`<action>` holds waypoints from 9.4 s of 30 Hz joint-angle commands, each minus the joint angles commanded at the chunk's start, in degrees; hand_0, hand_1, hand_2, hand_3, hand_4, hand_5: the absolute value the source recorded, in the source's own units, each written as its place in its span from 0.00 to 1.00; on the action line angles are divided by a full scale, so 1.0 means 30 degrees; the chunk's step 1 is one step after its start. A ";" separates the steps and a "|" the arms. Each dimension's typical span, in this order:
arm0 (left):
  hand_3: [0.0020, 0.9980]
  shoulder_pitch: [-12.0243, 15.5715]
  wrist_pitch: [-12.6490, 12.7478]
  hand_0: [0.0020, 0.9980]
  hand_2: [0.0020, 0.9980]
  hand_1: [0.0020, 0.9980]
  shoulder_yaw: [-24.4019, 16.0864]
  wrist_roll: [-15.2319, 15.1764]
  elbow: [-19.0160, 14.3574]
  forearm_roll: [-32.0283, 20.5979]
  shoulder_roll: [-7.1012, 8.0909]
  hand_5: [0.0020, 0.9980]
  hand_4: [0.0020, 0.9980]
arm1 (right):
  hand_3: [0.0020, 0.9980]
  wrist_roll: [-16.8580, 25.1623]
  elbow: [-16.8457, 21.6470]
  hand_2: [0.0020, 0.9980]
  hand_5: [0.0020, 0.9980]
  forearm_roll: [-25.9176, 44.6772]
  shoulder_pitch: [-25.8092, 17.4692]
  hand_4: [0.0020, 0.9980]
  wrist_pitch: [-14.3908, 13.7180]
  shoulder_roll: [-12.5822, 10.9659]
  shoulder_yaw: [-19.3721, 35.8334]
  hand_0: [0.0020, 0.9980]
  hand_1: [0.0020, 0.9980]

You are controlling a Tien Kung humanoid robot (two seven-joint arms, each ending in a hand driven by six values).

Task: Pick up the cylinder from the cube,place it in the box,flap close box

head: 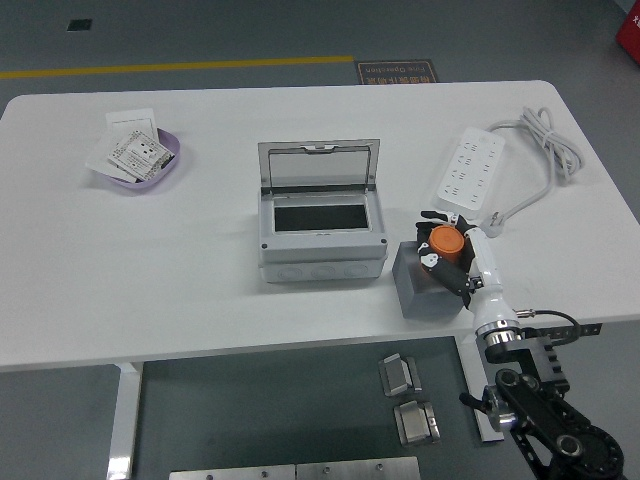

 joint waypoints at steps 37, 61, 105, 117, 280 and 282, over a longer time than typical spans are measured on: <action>0.59 0.0016 0.0089 0.62 0.56 0.61 -0.0435 0.0195 0.0000 0.0424 0.0215 0.27 0.68 | 0.24 -0.4611 0.0182 0.23 0.00 -0.8858 0.5115 0.00 -0.3429 -0.0824 -0.4242 0.13 0.18; 0.59 -0.0011 0.0172 0.62 0.56 0.61 -0.0867 0.0514 0.0000 0.0823 0.0547 0.27 0.68 | 0.27 -0.7404 -0.4921 0.25 0.00 -1.3186 1.1265 0.00 -0.2764 0.1621 -0.9636 0.03 0.14; 0.59 -0.0348 0.0027 0.62 0.56 0.61 -0.0620 0.0412 0.0000 0.1008 0.0524 0.28 0.68 | 0.79 -0.4764 -0.8487 0.64 0.40 -1.2413 1.3227 0.93 0.1549 0.1606 -1.0462 0.62 0.60; 0.59 -0.0313 0.0004 0.62 0.56 0.61 -0.0578 0.0387 0.0000 0.0977 0.0477 0.27 0.68 | 0.81 -0.4767 -0.8120 0.64 0.44 -1.2600 1.3051 0.99 0.1592 0.1481 -0.9633 0.68 0.63; 0.59 0.0043 -0.0091 0.62 0.56 0.61 -0.0942 0.0158 0.0000 0.1192 0.0381 0.27 0.67 | 0.76 -0.1459 0.5545 0.63 0.51 -0.1578 -0.0880 0.97 0.1629 -0.1569 0.9450 0.66 0.57; 0.59 0.0025 -0.0091 0.62 0.56 0.61 -0.0929 0.0157 0.0000 0.1171 0.0359 0.27 0.68 | 0.76 -0.1477 0.5598 0.63 0.52 -0.1657 -0.0860 0.98 0.1616 -0.1572 0.9431 0.67 0.57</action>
